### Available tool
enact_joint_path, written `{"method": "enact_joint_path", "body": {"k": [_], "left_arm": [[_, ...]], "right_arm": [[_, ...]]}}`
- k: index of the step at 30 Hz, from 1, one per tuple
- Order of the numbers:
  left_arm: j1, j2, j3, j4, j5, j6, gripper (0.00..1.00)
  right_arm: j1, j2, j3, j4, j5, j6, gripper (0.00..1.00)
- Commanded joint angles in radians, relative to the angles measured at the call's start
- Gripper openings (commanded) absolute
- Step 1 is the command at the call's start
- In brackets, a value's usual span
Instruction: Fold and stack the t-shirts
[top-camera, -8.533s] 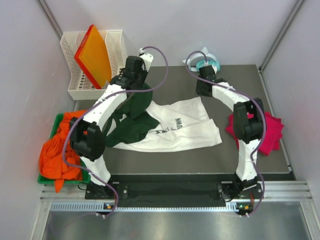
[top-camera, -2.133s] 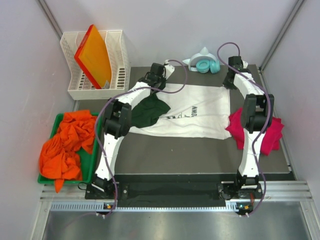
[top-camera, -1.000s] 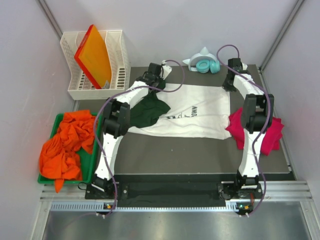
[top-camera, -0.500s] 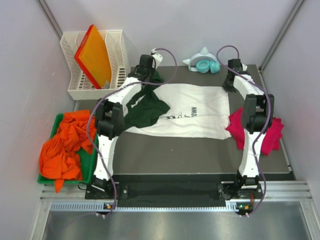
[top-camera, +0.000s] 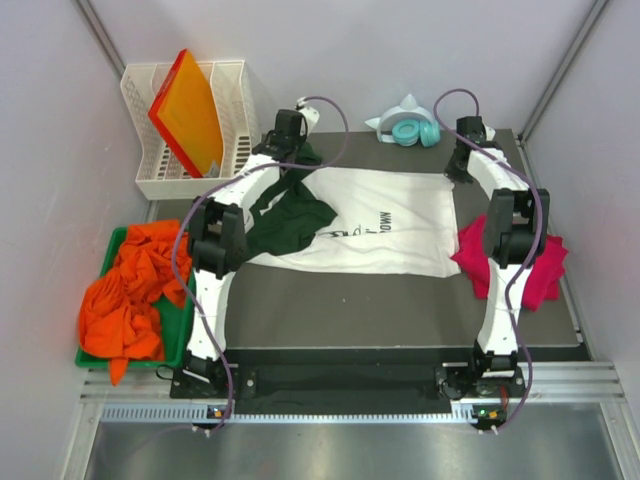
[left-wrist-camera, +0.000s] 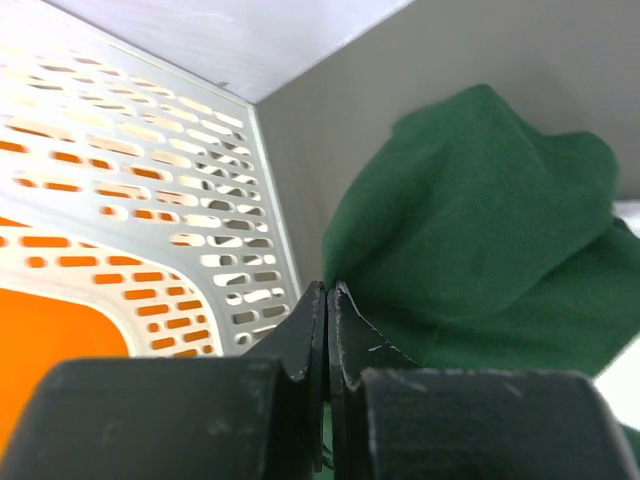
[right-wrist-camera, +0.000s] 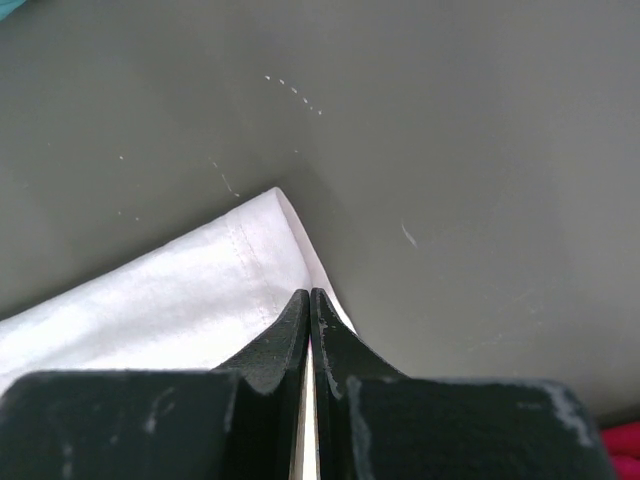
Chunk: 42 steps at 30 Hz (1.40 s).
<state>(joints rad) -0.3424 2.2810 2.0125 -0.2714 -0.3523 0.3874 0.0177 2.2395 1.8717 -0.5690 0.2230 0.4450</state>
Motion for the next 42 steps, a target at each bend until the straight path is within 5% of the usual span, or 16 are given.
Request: {"method": "enact_joint_path", "body": {"k": [1, 9, 34, 42], "left_arm": [[0.003, -0.083, -0.027, -0.02, 0.052, -0.038, 0.0], [0.002, -0.265, -0.263, 0.024, 0.099, -0.088, 0.0], [0.011, -0.592, -0.589, -0.08, 0.096, -0.163, 0.0], [0.01, -0.66, -0.649, -0.149, 0.119, -0.177, 0.0]], "right_arm": [[0.007, -0.073, -0.003, 0.02, 0.004, -0.006, 0.0], [0.01, -0.2, -0.109, 0.055, -0.004, -0.003, 0.0], [0.09, -0.655, -0.657, 0.087, 0.041, -0.002, 0.0], [0.09, -0.71, -0.721, 0.063, 0.042, -0.003, 0.0]]}}
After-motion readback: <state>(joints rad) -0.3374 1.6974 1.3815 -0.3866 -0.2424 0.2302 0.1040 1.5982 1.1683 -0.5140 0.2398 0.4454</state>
